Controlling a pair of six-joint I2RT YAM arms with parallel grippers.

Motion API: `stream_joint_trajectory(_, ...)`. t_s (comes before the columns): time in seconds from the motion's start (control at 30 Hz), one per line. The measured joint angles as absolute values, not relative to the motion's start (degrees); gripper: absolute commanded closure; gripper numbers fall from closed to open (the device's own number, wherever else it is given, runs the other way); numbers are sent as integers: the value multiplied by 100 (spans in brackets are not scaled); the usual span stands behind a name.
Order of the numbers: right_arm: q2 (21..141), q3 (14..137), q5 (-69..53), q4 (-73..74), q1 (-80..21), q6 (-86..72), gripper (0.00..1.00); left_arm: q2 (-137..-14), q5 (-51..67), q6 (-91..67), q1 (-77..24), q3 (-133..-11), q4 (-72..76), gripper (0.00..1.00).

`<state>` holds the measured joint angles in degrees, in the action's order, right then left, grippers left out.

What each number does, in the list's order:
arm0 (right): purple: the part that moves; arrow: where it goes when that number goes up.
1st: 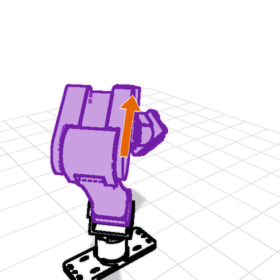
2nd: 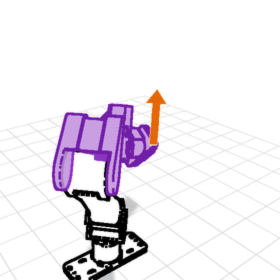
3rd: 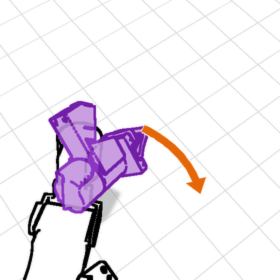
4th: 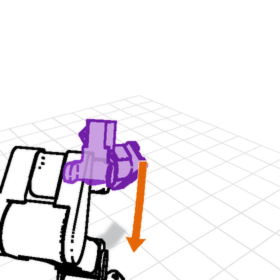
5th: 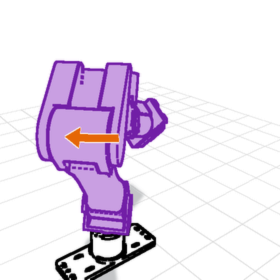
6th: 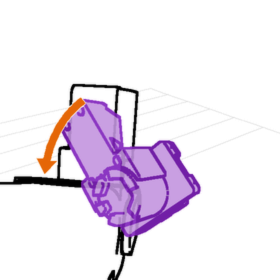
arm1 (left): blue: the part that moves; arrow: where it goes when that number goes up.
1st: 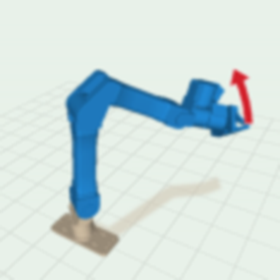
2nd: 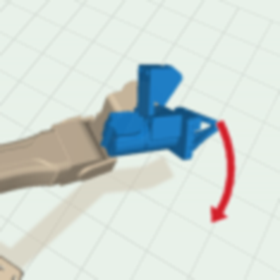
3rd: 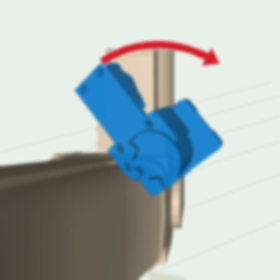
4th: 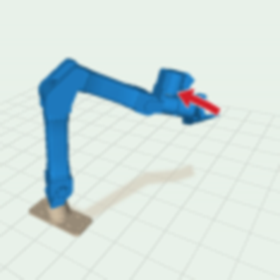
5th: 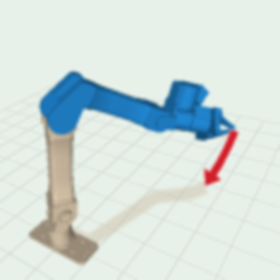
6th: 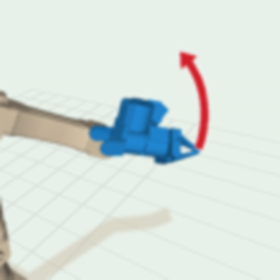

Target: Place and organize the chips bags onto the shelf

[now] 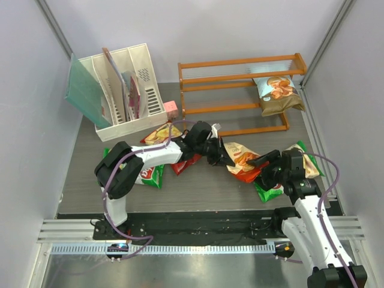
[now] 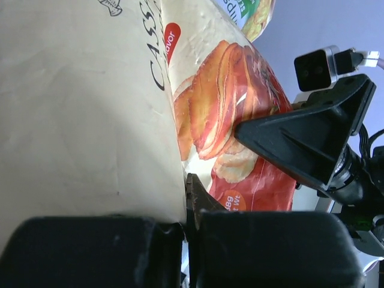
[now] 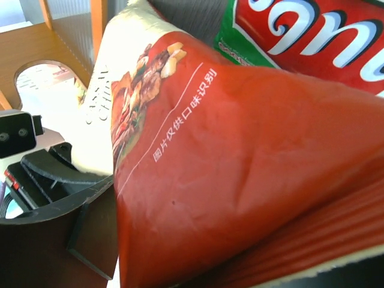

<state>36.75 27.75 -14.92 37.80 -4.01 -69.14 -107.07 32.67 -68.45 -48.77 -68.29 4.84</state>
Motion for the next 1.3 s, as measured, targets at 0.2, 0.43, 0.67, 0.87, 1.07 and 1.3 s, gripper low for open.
stream_joint_trajectory(0.2, 3712, 2596, -1559, 3485, -401, -6963, 55, -10707, 3371, -6722, -4912, -6810, 416, 100)
stream_joint_trajectory(0.43, 3662, 2609, -1511, 3463, -397, -6958, 92, -10707, 3424, -6696, -4982, -6812, 397, 55)
stream_joint_trajectory(0.67, 3638, 2906, -1483, 3697, -397, -6606, 99, -10541, 3533, -6368, -5015, -6919, -318, 26)
stream_joint_trajectory(0.87, 3782, 3719, -1573, 4145, -401, -6125, 99, -9708, 3236, -6049, -4517, -6788, -1015, 25)
stream_joint_trajectory(1.07, 4248, 4779, -1686, 4222, -401, -5935, 99, -8858, 2746, -5758, -3854, -6720, -1577, 21)
stream_joint_trajectory(1.3, 5019, 6361, -1791, 4230, -401, -5894, 99, -8646, 2233, -5548, -3468, -6458, -2359, 21)
